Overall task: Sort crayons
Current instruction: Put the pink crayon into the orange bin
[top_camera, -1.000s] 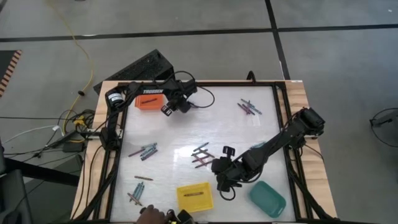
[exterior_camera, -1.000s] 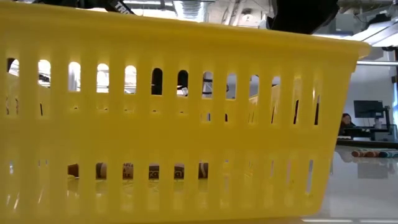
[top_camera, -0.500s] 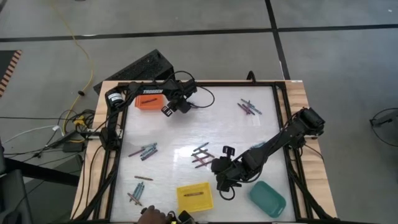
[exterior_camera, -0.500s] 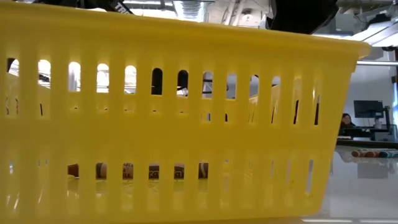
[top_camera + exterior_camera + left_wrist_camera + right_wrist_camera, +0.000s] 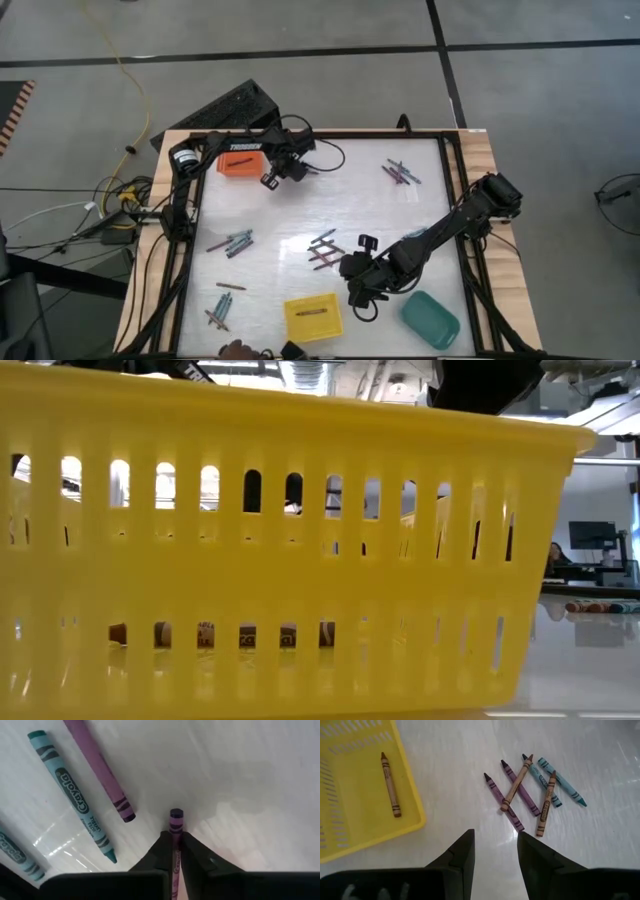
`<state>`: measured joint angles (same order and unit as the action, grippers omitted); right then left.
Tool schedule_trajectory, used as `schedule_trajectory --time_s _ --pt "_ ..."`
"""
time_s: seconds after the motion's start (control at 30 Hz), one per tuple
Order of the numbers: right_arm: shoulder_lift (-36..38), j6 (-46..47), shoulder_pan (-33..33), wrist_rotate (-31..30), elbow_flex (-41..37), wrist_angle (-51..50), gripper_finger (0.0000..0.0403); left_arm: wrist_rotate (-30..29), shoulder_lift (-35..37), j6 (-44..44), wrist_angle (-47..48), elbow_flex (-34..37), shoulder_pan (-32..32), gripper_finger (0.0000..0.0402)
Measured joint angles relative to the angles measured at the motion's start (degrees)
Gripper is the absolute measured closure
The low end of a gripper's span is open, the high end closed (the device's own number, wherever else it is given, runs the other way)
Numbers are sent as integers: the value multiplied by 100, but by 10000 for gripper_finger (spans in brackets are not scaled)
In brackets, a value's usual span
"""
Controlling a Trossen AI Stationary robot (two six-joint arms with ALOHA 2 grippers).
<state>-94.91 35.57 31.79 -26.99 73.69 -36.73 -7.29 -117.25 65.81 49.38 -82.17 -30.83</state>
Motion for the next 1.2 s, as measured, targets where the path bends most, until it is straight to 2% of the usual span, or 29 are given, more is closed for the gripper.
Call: schedule_trajectory --time_s 0.27,0.53,0.73,0.9,1.2 --pt "0 0 0 -1 0 11 262 -195 70 -295 456 -149 256 401" --pt "0 0 49 -1 2 46 262 -626 607 -126 368 -175 593 401" --pt "0 2 102 -8 2 48 262 -1002 1143 -398 369 -175 604 401" --pt "0 2 162 -14 2 60 262 -1068 1647 -796 445 -175 347 401" --pt "0 23 236 -12 2 96 262 -235 1917 -1727 1076 -175 -847 401"
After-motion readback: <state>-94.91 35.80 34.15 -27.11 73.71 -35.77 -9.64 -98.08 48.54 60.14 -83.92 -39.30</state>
